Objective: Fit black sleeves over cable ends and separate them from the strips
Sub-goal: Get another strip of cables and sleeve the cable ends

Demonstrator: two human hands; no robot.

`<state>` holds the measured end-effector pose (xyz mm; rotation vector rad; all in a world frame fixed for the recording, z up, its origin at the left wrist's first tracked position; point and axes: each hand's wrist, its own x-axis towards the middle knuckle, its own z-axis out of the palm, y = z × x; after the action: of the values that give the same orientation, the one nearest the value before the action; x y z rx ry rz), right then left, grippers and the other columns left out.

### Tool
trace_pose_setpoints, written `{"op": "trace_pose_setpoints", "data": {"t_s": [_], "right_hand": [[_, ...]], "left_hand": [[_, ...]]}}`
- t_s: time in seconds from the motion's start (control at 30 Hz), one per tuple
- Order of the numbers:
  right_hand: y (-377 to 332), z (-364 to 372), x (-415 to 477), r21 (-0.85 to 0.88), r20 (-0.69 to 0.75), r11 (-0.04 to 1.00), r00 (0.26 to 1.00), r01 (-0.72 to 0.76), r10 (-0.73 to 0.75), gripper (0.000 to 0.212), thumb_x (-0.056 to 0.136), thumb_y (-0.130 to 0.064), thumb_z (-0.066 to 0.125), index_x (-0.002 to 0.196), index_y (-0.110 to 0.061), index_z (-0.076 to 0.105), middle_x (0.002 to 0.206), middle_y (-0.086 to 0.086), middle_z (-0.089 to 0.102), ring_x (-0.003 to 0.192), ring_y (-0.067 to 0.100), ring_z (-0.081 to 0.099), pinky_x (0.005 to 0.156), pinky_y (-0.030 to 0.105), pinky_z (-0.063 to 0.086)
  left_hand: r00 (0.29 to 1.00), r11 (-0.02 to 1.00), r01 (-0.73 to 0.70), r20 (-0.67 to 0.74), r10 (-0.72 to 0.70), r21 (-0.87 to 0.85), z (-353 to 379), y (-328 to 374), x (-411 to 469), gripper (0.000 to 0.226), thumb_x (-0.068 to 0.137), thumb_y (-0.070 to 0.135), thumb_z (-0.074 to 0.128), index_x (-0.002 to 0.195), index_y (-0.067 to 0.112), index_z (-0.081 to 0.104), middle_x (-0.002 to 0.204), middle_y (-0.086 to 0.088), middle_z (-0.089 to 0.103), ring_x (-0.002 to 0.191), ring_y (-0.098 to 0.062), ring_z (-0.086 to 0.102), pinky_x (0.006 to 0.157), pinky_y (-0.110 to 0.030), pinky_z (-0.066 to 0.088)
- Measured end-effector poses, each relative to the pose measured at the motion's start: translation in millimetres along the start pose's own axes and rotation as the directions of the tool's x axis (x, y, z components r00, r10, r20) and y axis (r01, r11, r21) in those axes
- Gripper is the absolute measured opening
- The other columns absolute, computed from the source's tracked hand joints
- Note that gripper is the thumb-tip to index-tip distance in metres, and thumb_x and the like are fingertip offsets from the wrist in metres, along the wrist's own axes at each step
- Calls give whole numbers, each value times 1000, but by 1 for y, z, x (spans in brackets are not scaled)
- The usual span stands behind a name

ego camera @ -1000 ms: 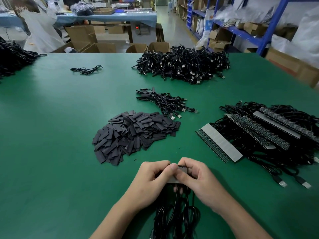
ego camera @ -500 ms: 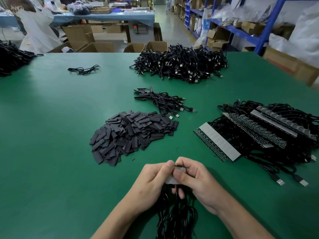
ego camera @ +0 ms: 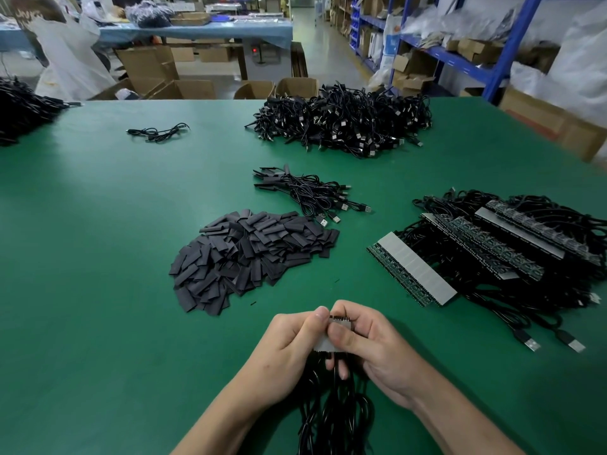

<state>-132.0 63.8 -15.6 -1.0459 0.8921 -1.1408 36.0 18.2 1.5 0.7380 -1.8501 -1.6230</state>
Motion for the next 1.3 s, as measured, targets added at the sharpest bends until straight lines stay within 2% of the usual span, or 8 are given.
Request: {"op": "trace_pose_setpoints", "data": {"t_s": [0.33, 0.47, 0.57, 0.83, 1.07, 1.13, 1.23, 1.3], "right_hand": [[0, 0, 0, 12, 11, 1000, 1000, -12, 11, 44, 97, -30, 67, 98, 11, 49, 78, 11, 66, 75, 40, 49, 59, 23, 50], [0, -1, 0, 5, 11, 1000, 1000, -20, 20, 41, 98, -28, 66, 96, 9, 51, 77, 10, 66, 74, 38, 51, 59, 23, 50], [-2, 0, -1, 20, 23, 1000, 1000, -19, 19, 27, 99, -26, 65, 98, 0, 57, 79, 9, 65, 72, 30, 58, 58, 23, 51], [-2, 0, 1, 0, 17, 999, 999, -35, 35, 42, 97, -33, 69, 97, 6, 52, 81, 10, 66, 77, 37, 53, 61, 25, 50], [0, 3, 1, -162, -57, 986, 998, -33, 24, 33, 101, -33, 63, 95, -2, 55, 76, 8, 68, 66, 28, 57, 64, 29, 51], [-2, 1, 0, -212, -75, 977, 997, -19, 4, 25, 102, -28, 61, 91, -6, 57, 75, 7, 69, 61, 22, 58, 62, 26, 51], [-6, 0, -2, -221, -107, 975, 994, 5, -29, 18, 103, -23, 60, 86, -16, 61, 72, 6, 69, 58, 17, 57, 58, 24, 49], [-6, 0, -2, -234, -117, 972, 992, 11, -40, 18, 104, -22, 60, 87, -16, 62, 71, 6, 69, 56, 16, 56, 57, 23, 48]], "left_hand": [[999, 1000, 11, 31, -12, 21, -2, -3, -1, 64, 110, 43, 32, 74, 4, 67, 71, -5, 73, 65, -15, 65, 67, -23, 48], [999, 1000, 13, 39, -12, -6, -2, -2, -1, 59, 111, 41, 31, 70, 15, 65, 74, -8, 75, 67, -16, 65, 67, -24, 49], [998, 1000, 7, 55, -6, -17, -2, -2, 0, 59, 111, 39, 29, 70, 15, 64, 75, -9, 75, 68, -15, 66, 69, -22, 48], [1000, 1000, 9, 9, -9, 17, -3, -4, 1, 61, 108, 55, 34, 66, 23, 66, 72, -10, 74, 63, -18, 64, 63, -26, 48], [1000, 995, -7, 18, 5, 98, -14, -7, 3, 61, 112, 47, 34, 73, 12, 66, 77, -9, 76, 70, -25, 71, 69, -29, 52], [1000, 993, -14, 17, 12, 120, -16, -6, 4, 59, 111, 48, 34, 77, 11, 67, 80, -9, 77, 71, -28, 70, 70, -34, 54], [998, 979, -22, -48, 33, 201, -18, -10, 4, 55, 106, 51, 41, 81, 6, 62, 77, -11, 72, 71, -36, 64, 70, -51, 53], [994, 967, -45, -83, 68, 252, -17, -10, 3, 50, 102, 51, 47, 80, 7, 57, 74, -10, 70, 66, -35, 59, 64, -50, 49]]}}
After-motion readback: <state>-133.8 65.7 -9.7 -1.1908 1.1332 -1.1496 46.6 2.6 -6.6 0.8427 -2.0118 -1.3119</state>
